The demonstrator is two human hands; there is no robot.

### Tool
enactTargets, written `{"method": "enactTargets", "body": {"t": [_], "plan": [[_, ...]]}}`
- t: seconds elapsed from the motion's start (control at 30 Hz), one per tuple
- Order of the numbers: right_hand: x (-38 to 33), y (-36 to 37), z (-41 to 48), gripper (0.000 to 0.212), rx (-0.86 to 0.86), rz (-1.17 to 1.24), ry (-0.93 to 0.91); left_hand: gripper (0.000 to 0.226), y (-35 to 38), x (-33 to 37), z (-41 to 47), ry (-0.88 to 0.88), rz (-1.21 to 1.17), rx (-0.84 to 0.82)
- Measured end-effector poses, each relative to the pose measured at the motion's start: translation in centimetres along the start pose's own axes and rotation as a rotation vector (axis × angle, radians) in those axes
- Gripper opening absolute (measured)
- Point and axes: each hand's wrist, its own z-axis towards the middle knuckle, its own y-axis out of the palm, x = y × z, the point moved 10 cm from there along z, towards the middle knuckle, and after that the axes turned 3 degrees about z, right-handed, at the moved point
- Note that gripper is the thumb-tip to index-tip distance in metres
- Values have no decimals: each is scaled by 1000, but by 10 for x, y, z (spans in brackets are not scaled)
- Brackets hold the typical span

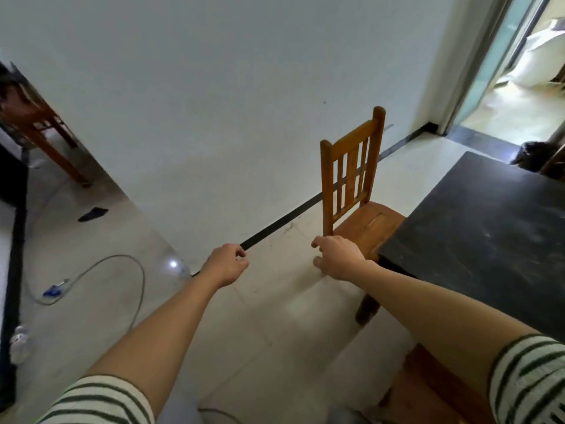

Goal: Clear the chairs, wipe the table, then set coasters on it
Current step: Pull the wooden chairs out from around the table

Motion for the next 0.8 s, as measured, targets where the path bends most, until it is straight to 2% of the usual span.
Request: {"method": "enactTargets", "body": {"t": [0.2,0.47,0.63,0.8], "plan": [[-13,-24,105,39,50,-44,-27,28,-14,12,107,77,43,-85],[-32,-92,311,39,106,-138,-63,33,-93,22,303,86,112,-84],[-30,-146,413,41,119,-206,-23,33,-132,38,400,91,95,-100],[-4,-193,508,42,168,-245,76,34,-148,85,511,199,136,-151]]}}
